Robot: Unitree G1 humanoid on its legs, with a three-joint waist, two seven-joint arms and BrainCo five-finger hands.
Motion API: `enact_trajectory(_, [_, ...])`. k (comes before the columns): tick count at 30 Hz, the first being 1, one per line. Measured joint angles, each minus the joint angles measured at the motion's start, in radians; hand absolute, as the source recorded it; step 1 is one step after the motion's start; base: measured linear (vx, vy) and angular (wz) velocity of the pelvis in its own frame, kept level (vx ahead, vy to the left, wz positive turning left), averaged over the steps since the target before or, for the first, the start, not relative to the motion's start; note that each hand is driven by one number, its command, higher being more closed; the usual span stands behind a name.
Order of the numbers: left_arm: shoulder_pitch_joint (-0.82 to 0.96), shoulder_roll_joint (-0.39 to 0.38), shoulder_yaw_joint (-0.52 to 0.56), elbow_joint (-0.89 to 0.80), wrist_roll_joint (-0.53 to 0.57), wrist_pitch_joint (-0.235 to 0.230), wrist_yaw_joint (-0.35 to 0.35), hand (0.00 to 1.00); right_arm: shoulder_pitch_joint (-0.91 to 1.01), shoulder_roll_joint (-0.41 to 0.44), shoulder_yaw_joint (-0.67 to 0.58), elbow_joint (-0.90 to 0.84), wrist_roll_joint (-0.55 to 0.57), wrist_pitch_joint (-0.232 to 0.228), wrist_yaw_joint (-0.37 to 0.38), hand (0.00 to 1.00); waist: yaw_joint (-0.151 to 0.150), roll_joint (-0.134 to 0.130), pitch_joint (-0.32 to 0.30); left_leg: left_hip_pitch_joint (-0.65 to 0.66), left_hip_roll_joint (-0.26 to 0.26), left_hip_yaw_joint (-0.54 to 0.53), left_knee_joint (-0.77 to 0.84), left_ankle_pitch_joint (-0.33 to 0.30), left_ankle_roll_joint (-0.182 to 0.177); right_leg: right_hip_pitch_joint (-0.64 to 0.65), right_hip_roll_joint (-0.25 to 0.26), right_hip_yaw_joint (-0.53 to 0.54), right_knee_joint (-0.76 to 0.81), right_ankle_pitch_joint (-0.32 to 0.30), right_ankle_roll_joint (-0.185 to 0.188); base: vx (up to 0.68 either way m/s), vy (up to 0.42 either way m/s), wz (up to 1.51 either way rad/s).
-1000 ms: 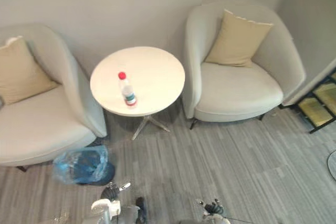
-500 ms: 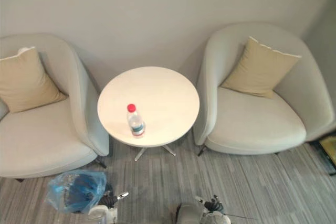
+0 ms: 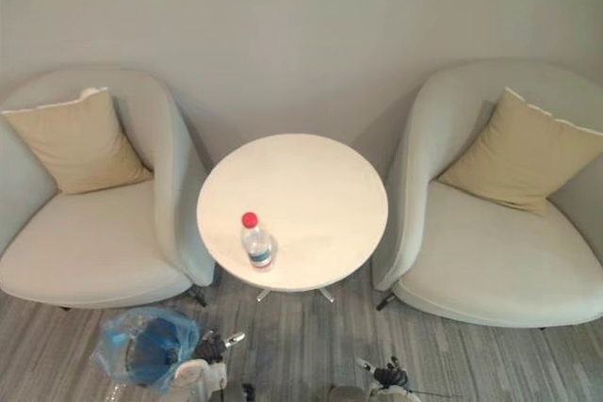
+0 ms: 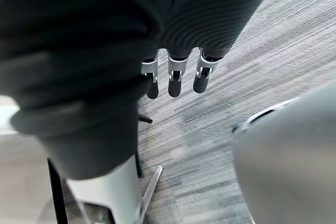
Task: Gather rubbish on tea table into small bin, then transfer packed bag to large trash can.
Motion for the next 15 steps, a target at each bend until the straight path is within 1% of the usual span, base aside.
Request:
enact_trajectory(1, [0.000, 0.004, 0.000, 0.002, 0.000, 0.000, 0.000, 0.00, 0.007, 0.002, 0.000, 0.000, -0.001, 0.000, 0.000, 0.00, 0.001, -0.001, -0.001, 0.001, -0.008, 0.003, -0.003, 0.001, 0.001, 0.001, -0.006, 0.004, -0.007, 0.002, 0.003, 0.10, 0.147, -0.09])
enact_trajectory(2, [0.000, 0.010, 0.000, 0.005, 0.001, 0.001, 0.000, 0.00, 0.004, 0.007, 0.001, -0.003, -0.002, 0.000, 0.000, 0.00, 0.002, -0.013, -0.007, 0.013, -0.021, 0.011, -0.012, 0.002, 0.004, 0.012, -0.018, 0.009, -0.019, 0.007, 0.010, 0.07, 0.141, -0.10])
enact_trajectory(5, [0.007, 0.015, -0.005, 0.013, 0.002, 0.001, -0.001, 0.00, 0.012, 0.007, 0.004, -0.013, -0.030, -0.001, 0.000, 0.00, 0.002, -0.007, -0.011, 0.055, -0.047, 0.020, -0.061, 0.013, 0.020, 0.031, -0.035, 0.013, -0.044, 0.012, 0.020, 0.05, 0.103, -0.05])
enact_trajectory(6, [0.007, 0.020, -0.020, 0.027, 0.002, 0.001, -0.001, 0.00, 0.012, 0.001, 0.015, -0.017, -0.037, -0.002, 0.000, 0.00, 0.002, 0.000, -0.023, 0.057, -0.059, 0.018, -0.084, 0.022, 0.030, 0.029, -0.041, 0.011, -0.055, 0.016, 0.025, 0.04, 0.084, 0.04])
enact_trajectory(8, [0.006, 0.024, -0.039, 0.034, 0.003, 0.000, 0.000, 0.00, 0.010, -0.009, 0.035, -0.017, -0.038, -0.002, -0.003, 0.00, 0.001, 0.005, -0.027, 0.057, -0.067, 0.006, -0.099, 0.031, 0.032, 0.031, -0.042, 0.007, -0.068, 0.019, 0.028, 0.04, 0.040, 0.11])
enact_trajectory(10, [0.006, 0.038, -0.058, 0.045, 0.004, 0.000, -0.001, 0.00, 0.008, -0.016, 0.067, -0.022, -0.038, -0.003, -0.004, 0.00, 0.001, 0.005, -0.031, 0.052, -0.068, -0.014, -0.103, 0.036, 0.031, 0.031, -0.040, 0.002, -0.073, 0.020, 0.028, 0.02, -0.015, 0.12])
enact_trajectory(11, [0.006, 0.045, -0.071, 0.046, 0.009, 0.000, 0.000, 0.00, 0.007, -0.016, 0.092, -0.042, -0.039, -0.004, -0.005, 0.00, 0.001, 0.000, -0.038, 0.052, -0.071, -0.035, -0.124, 0.055, 0.031, 0.031, -0.038, -0.003, -0.085, 0.025, 0.024, 0.01, -0.033, 0.07])
enact_trajectory(12, [0.006, 0.049, -0.079, 0.046, 0.013, 0.000, 0.001, 0.00, 0.008, -0.016, 0.102, -0.059, -0.041, -0.004, -0.005, 0.00, 0.001, -0.001, -0.038, 0.052, -0.071, -0.040, -0.131, 0.061, 0.031, 0.030, -0.037, -0.005, -0.087, 0.027, 0.023, 0.00, -0.046, 0.09])
enact_trajectory(14, [0.006, 0.059, -0.093, 0.047, 0.021, -0.001, 0.002, 0.00, 0.015, -0.026, 0.143, -0.180, -0.074, -0.014, -0.005, 0.00, 0.000, -0.003, -0.038, 0.044, -0.069, -0.074, -0.146, 0.073, 0.030, 0.029, -0.027, -0.009, -0.106, 0.042, 0.017, -0.02, -0.047, 0.05])
enact_trajectory(15, [0.006, 0.060, -0.094, 0.047, 0.021, -0.001, 0.003, 0.00, 0.017, -0.030, 0.151, -0.205, -0.077, -0.018, -0.006, 0.00, 0.000, -0.003, -0.039, 0.043, -0.069, -0.080, -0.150, 0.075, 0.029, 0.029, -0.026, -0.009, -0.110, 0.045, 0.017, 0.00, 0.000, 0.00])
